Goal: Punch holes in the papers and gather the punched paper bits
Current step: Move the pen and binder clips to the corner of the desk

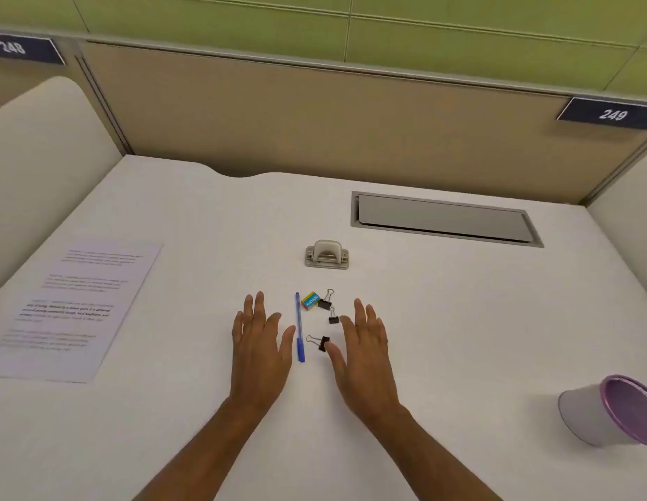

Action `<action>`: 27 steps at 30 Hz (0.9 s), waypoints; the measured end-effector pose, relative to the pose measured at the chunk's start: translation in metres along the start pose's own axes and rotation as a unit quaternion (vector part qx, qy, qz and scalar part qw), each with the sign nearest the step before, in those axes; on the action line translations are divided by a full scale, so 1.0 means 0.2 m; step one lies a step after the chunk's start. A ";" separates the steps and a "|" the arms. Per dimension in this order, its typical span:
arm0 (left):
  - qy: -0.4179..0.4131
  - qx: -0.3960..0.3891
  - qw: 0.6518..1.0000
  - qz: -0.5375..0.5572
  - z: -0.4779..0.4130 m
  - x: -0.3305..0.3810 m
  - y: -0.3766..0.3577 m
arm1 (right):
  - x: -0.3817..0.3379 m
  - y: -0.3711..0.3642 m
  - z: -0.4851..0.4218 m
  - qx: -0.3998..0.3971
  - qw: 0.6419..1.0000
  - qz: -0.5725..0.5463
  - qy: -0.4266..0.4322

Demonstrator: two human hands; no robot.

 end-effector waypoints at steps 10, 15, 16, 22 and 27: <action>0.018 -0.004 1.000 -0.008 -0.11 0.04 -0.16 | 0.04 -0.12 -0.03 -0.004 0.999 0.001 0.037; 0.018 -0.009 1.000 -0.018 -0.08 0.06 -0.19 | 0.05 -0.16 -0.02 0.025 0.998 0.016 0.054; 0.022 -0.009 0.999 -0.025 -0.08 0.06 -0.19 | 0.05 -0.16 -0.03 0.025 0.998 0.020 0.053; 0.041 0.002 0.999 -0.016 -0.06 0.06 -0.22 | 0.05 -0.18 -0.05 0.017 0.998 0.020 0.059; 0.052 0.012 0.998 -0.032 -0.06 0.07 -0.23 | 0.02 -0.17 -0.06 0.039 0.997 0.023 0.069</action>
Point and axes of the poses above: each hand's wrist, its own z-axis away from the middle knuckle, its own y-axis out of the back of the hand, x = y × z, the point moved 2 cm from there along -z, towards the middle knuckle, and after that the axes turned 15 degrees about y, right-handed, at the moved point
